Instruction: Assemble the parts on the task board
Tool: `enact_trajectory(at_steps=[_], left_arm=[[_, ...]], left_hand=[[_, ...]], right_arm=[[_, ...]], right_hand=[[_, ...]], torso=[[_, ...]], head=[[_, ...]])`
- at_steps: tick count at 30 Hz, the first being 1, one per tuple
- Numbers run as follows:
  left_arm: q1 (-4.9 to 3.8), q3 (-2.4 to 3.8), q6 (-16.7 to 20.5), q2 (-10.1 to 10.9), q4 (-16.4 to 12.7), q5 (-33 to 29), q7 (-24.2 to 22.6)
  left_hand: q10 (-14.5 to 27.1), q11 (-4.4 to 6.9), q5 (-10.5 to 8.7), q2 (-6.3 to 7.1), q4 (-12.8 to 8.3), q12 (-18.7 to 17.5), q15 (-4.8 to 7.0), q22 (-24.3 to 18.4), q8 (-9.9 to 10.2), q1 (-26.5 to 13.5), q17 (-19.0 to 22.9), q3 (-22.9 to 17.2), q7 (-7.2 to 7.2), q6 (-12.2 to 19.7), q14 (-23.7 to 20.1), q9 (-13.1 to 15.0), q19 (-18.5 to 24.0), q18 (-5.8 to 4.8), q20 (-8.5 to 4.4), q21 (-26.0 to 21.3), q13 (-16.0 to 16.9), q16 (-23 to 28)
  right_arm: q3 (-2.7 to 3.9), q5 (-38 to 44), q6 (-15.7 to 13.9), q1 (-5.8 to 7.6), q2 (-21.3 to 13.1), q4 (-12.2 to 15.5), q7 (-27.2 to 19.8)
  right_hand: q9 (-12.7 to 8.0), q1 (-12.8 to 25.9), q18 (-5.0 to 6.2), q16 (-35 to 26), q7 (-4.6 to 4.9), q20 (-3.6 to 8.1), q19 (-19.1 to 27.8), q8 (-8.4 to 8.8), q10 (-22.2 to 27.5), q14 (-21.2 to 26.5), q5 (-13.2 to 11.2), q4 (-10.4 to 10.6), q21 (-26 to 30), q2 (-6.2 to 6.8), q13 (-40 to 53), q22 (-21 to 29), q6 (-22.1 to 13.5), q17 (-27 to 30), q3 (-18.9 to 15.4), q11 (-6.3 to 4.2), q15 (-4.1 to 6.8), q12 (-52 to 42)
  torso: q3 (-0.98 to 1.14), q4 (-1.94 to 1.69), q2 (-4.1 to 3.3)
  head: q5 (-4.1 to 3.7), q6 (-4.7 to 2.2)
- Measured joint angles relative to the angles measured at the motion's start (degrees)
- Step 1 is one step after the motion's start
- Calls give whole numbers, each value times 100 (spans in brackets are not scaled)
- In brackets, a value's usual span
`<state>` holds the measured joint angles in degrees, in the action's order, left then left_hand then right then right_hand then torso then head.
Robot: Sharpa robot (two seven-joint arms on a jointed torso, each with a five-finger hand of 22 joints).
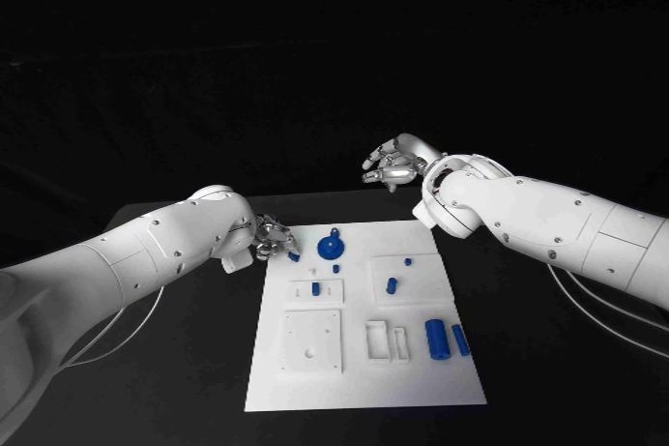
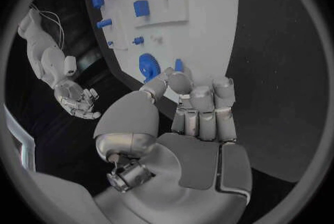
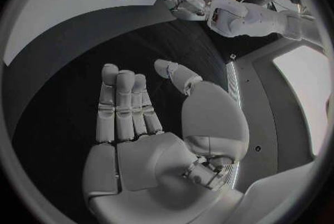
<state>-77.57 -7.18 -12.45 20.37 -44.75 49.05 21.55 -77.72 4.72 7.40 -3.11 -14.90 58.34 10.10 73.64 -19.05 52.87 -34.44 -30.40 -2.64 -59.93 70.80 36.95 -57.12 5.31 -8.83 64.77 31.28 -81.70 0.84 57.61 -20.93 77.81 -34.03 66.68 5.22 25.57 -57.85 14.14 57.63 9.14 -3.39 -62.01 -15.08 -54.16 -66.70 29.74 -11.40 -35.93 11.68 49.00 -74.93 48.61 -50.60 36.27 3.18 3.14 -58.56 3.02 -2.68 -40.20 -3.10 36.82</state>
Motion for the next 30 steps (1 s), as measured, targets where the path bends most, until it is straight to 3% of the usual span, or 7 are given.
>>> enact_trajectory(at_steps=[9, 16, 20, 26, 30], left_arm=[[10, -4, 200, 122, -186, 34, -8], [9, -1, 464, 371, -586, 29, -25], [5, -1, 700, 587, -951, 7, -30], [-39, -10, 1311, 978, -1679, -97, -36], [-49, -41, 1634, 1196, -2114, -153, -27]], left_hand=[[-133, 53, 230, -39, -40, 24, 57, -1, -34, -21, -18, -24, 0, 0, 61, -1, -115, -12, -47, 63, -29, -39], [-185, 104, 419, -39, -42, 24, 72, -1, -45, -21, -18, -22, 0, 0, 97, -1, -167, 45, -58, 66, -50, -39], [-192, 111, 499, -35, -37, 24, 76, -10, -60, -25, -18, -26, 0, -1, 105, -1, -189, 47, -80, 66, -55, -39], [-225, 142, 952, 19, -23, 24, 87, -10, -164, -79, -17, -58, 0, -1, 135, -1, -227, 46, -78, 66, -55, -39], [-226, 142, 1030, 35, -29, 24, 80, -9, -210, -95, -17, -63, 0, -1, 144, -1, -248, 44, -99, 66, -55, -39]], right_arm=[[0, -20, 0, 0, -17, 6, -3], [0, -31, 0, 0, -72, 21, -9], [0, -43, 1, 0, -135, 25, -12], [0, -58, 0, 0, -204, 60, -16], [-1, -62, 0, 0, -227, 78, -17]], right_hand=[[0, 0, -1, 0, 0, 0, 0, 0, 0, 0, 0, 0, 0, 0, -6, 0, 0, 0, 0, 0, 0, -18], [0, 0, -2, 0, -3, 0, 0, 0, 0, 0, 0, 0, 0, 0, -6, 0, 3, 5, 0, 0, 0, -22], [-5, 0, -3, 0, -4, 0, 0, 0, 0, 0, 0, 0, 0, 0, -6, 0, 3, 5, 0, 0, 0, -22], [-4, 0, -4, 0, -4, 0, 0, 0, 0, 0, 0, 0, 0, 0, -11, 0, 4, 4, 0, 0, 0, -22], [-4, 0, -4, 0, -5, 0, 0, 0, 0, 0, 0, 0, 0, 0, -11, 0, 4, 4, 0, 0, 0, -22]], torso=[[0, 2, 0], [0, -7, 6], [-2, -13, 10], [-3, -23, 18], [-5, -44, 31]], head=[[-8, -12], [1, -13], [20, -15], [46, -16], [51, -3]])
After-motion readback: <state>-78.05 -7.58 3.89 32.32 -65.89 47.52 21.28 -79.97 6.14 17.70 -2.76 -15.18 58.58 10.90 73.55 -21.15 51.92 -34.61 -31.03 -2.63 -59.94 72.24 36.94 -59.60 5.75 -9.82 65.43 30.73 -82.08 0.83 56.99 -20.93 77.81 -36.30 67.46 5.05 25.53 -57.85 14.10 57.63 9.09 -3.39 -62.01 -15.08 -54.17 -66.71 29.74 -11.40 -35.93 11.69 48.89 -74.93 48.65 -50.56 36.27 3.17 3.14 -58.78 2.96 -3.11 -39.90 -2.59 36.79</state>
